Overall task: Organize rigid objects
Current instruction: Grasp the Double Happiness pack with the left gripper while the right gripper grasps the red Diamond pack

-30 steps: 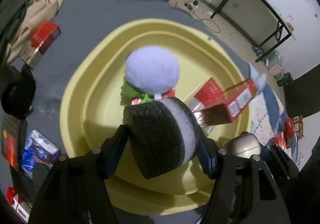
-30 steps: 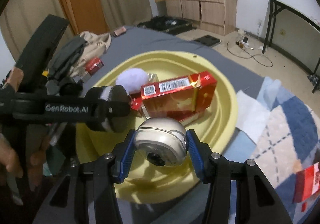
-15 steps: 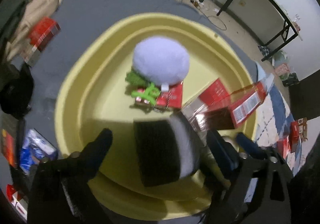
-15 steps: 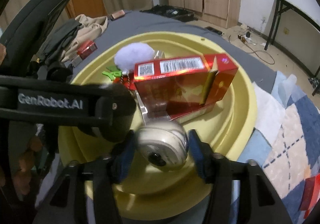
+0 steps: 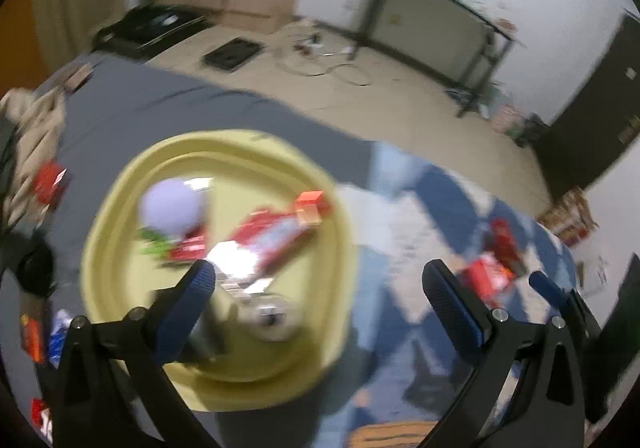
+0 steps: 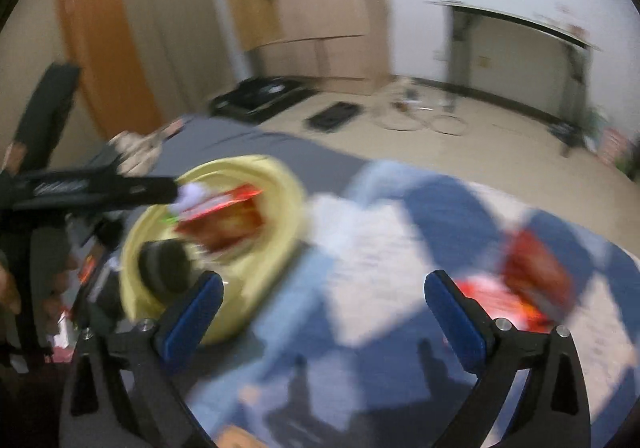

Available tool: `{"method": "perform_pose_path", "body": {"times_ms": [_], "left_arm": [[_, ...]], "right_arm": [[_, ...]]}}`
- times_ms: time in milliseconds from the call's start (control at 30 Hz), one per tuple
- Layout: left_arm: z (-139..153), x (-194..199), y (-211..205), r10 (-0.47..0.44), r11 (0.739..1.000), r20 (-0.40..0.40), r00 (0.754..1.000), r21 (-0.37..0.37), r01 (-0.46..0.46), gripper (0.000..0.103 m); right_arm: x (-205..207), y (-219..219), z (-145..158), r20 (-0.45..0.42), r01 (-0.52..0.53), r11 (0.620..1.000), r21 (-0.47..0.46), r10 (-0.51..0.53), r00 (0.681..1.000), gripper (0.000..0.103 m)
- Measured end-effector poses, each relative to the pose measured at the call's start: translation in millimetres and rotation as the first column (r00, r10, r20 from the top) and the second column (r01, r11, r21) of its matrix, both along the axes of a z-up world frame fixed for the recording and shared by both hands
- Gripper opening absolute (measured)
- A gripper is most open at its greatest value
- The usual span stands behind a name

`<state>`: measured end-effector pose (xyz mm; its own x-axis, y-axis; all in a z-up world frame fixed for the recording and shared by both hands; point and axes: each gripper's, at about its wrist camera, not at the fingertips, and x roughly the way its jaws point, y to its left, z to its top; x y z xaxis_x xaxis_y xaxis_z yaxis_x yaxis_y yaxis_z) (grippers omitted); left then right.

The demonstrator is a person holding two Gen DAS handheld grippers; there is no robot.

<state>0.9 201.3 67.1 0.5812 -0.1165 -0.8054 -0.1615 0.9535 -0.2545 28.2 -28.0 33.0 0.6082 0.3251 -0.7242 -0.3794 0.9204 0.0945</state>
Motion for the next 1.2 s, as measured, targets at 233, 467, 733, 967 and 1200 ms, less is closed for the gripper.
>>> {"method": "perform_pose_path", "body": {"times_ms": [233,467,733,967,1200], "left_arm": [[-12.1,21.9,-106.7,-0.204,0.979,-0.011,0.979,-0.006,0.204,0.103],[-50.9,33.0,-154.8,-0.246,0.968,-0.042,0.968,0.036,0.248,0.103],[-65.3,49.1,-179.9,-0.428,0.903,-0.030,0.903,0.035,0.429,0.103],[-69.7,64.9,-197.4,-0.554,0.832,0.037,0.831,0.005,0.555,0.103],[-83.4,80.4,-213.5,-0.611,0.792,0.026,0.791,0.027,0.610,0.103]], "right_arm": [[3.7,-113.4,-0.3,-0.015,0.203,0.979,0.004,-0.203,0.979,0.103],[10.6,-158.0,-21.0,-0.026,0.386,0.917,0.103,-0.386,0.922,0.103],[32.4,-145.5,-26.3,-0.090,0.341,0.927,0.154,-0.330,0.940,0.103],[75.3,-124.1,-28.1,-0.242,0.310,0.936,0.167,-0.266,0.933,0.103],[130.8,-113.7,-58.8,-0.392,0.335,0.938,0.091,-0.276,0.878,0.103]]}}
